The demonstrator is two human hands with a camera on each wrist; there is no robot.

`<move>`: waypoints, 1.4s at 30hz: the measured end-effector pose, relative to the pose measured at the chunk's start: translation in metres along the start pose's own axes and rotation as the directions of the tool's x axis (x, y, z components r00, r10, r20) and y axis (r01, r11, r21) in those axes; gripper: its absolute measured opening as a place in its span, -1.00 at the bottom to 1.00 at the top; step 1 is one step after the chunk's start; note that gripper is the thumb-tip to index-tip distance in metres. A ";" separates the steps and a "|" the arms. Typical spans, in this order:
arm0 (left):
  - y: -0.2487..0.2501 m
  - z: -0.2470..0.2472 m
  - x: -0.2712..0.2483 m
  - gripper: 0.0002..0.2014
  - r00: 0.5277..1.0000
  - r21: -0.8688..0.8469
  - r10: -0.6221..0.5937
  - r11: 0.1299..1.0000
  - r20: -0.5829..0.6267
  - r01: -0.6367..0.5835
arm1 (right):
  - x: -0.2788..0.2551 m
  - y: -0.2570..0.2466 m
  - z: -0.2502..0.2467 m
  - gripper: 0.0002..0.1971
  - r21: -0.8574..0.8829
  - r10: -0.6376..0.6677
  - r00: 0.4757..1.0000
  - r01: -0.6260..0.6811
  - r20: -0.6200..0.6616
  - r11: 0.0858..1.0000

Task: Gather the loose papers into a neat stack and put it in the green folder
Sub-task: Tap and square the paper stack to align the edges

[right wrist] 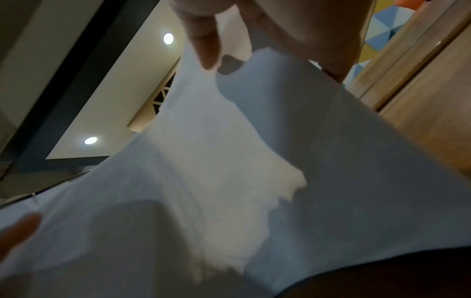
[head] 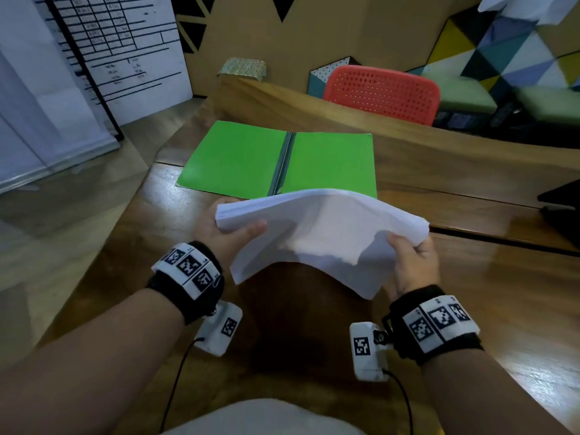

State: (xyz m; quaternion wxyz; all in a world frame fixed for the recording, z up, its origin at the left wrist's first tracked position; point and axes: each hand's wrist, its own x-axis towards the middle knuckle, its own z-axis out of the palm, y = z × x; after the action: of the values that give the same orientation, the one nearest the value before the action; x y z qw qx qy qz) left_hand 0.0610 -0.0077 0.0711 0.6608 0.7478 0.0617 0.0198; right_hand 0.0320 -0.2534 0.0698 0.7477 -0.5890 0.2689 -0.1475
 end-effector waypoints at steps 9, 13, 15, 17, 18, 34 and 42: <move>0.010 0.000 0.025 -0.93 0.998 -0.295 -0.042 0.955 -0.052 0.025 | 0.007 -0.023 0.004 -0.85 -0.070 -0.020 1.000 0.019 -0.011 0.997; 0.010 -0.001 0.031 -0.80 0.998 -0.372 -0.055 0.927 -0.018 0.044 | 0.012 -0.027 0.005 -0.86 -0.087 -0.007 0.999 0.004 -0.031 0.996; 0.012 0.000 0.032 -0.69 0.998 -0.366 -0.052 0.930 -0.025 0.039 | 0.013 -0.029 0.005 -0.81 -0.077 -0.001 1.000 -0.001 -0.022 0.997; 0.013 -0.001 0.032 -0.68 0.999 -0.352 -0.037 0.936 -0.022 0.027 | 0.012 -0.032 0.005 -0.81 -0.075 0.007 1.000 -0.009 -0.023 0.997; 0.013 -0.001 0.032 -0.68 0.999 -0.350 -0.029 0.937 -0.021 0.020 | 0.013 -0.032 0.005 -0.82 -0.086 0.007 1.000 -0.009 -0.023 0.996; 0.012 -0.005 0.038 -0.80 0.999 -0.331 0.047 0.943 -0.003 -0.045 | 0.020 -0.038 -0.002 -0.78 -0.061 -0.061 0.998 0.063 0.022 0.996; 0.013 -0.005 0.037 -0.82 0.999 -0.334 0.052 0.941 -0.003 -0.050 | 0.021 -0.030 -0.012 -0.62 -0.285 -0.293 0.928 0.352 0.229 0.892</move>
State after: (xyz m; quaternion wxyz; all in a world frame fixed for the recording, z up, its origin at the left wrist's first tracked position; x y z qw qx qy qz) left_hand 0.0978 -0.0003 0.0825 0.7775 0.6262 0.0361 0.0449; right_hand 0.0450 -0.2820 0.0918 0.6280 -0.7501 0.1188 -0.1702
